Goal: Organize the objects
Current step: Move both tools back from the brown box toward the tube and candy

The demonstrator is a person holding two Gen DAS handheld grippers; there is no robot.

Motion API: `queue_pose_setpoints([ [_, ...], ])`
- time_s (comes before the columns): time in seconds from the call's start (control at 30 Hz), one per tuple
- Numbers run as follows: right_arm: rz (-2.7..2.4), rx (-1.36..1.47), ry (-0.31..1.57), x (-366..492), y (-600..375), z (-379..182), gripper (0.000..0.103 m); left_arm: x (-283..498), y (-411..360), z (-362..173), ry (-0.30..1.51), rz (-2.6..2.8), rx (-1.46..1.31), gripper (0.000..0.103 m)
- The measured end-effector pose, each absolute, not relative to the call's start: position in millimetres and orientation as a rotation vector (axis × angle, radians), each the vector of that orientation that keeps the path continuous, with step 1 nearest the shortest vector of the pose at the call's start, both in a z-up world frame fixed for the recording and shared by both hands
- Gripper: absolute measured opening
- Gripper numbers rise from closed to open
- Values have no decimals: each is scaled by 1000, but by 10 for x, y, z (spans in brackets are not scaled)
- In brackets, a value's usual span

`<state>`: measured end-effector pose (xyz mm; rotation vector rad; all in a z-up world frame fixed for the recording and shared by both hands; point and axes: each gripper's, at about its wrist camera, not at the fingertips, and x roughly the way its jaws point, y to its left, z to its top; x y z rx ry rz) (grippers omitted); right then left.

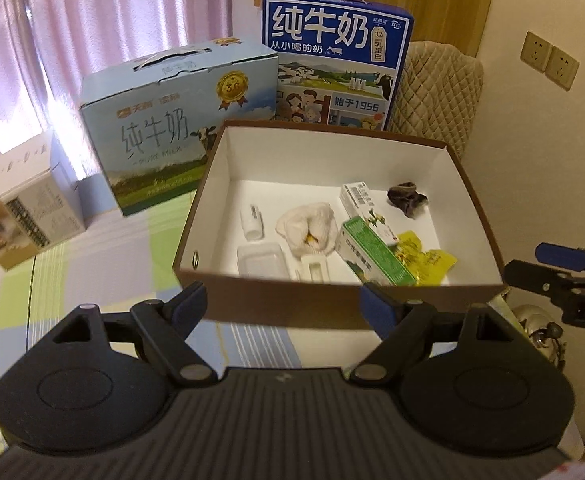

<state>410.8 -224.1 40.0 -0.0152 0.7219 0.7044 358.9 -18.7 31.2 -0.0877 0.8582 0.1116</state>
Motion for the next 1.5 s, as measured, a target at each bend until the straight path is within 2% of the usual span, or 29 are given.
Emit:
queue_pose_setpoints([
  [0.77,773,-48,794,3161,-2290,282,72,2489,-257,164,927,141,-170,82],
  [1.5,777,-118,957,2655,-2245,-271,72,1949,-179,-277,1019,196,-207,83],
])
